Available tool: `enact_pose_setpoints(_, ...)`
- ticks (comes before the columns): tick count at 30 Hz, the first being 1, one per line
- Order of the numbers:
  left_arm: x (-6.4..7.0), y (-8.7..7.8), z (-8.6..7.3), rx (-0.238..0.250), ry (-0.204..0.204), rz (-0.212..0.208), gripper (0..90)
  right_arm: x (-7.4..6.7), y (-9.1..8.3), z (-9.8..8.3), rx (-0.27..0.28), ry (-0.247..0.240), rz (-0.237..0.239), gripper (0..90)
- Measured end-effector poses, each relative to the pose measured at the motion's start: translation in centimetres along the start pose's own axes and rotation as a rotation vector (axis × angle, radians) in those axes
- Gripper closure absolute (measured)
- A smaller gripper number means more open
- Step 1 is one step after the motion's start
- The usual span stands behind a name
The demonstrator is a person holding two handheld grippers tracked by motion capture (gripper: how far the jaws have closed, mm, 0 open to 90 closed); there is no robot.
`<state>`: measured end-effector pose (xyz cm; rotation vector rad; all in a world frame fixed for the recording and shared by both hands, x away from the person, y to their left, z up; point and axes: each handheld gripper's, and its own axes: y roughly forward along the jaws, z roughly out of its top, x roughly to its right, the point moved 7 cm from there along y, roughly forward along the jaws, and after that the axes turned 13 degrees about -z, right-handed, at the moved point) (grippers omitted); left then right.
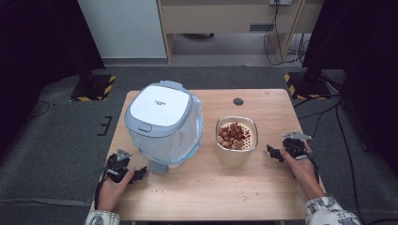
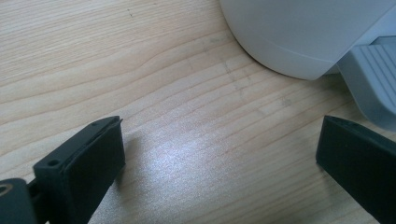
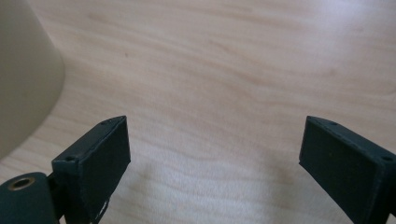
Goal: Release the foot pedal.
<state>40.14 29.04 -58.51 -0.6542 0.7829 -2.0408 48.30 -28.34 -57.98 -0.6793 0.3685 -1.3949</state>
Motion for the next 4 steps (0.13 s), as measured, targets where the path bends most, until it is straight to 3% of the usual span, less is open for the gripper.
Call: enact_pose_setpoints(4, 0.0, 0.03, 0.0, 0.004, 0.001, -0.003, 0.0, 0.01, 0.25, -0.47, -0.035, 0.003, -0.004, 8.2)
